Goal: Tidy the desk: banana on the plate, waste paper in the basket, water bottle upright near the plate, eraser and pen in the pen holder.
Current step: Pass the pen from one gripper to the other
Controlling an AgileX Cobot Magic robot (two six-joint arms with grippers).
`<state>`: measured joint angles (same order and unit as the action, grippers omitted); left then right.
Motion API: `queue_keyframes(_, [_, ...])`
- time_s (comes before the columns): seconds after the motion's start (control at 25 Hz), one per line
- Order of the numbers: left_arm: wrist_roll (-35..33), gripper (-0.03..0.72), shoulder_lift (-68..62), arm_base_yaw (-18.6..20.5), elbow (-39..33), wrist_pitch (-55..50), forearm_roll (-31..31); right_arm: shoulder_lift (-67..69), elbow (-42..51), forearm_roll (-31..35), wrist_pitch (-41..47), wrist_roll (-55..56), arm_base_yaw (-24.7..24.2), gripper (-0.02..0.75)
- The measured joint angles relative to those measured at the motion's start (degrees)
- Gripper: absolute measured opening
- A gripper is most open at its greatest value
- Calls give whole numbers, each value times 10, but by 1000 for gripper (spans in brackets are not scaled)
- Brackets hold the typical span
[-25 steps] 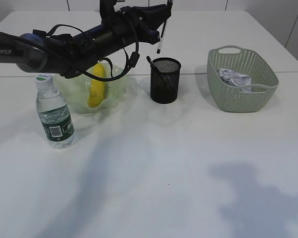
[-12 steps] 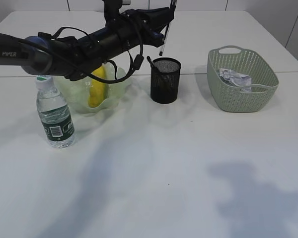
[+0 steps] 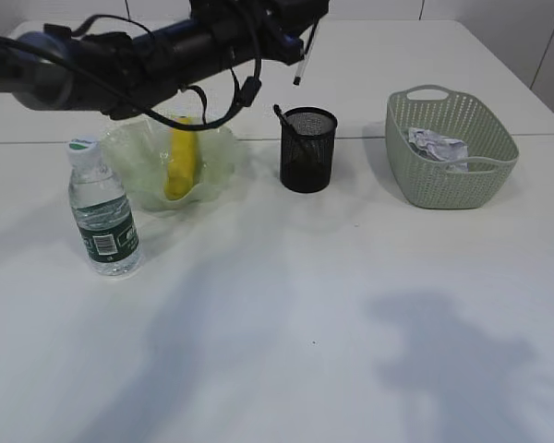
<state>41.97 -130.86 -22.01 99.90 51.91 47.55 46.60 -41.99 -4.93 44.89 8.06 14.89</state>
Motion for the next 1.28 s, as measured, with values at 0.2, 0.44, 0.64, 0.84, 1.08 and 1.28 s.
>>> queue_keyframes(0.2, [7,24,66,4,-67,-14,6,1,-19,2,0,-6,0,281])
queue_keyframes(0.44, [-24,24,171,4,-195,-39,-7,1,-22,43,-14,-40,0,281])
queue_keyframes(0.64, [-48,23,272,4,-300,-61,-19,1,-22,167,-47,-144,0,281])
queue_keyframes(0.84, [-69,23,374,4,-402,-63,-57,1,-22,310,-78,-284,0,281])
queue_keyframes(1.08, [-98,22,473,-9,-498,-61,-109,24,-22,492,-87,-474,0,282])
queue_keyframes(1.28, [-110,22,528,-39,-549,-57,-135,67,-22,709,-91,-704,0,305])
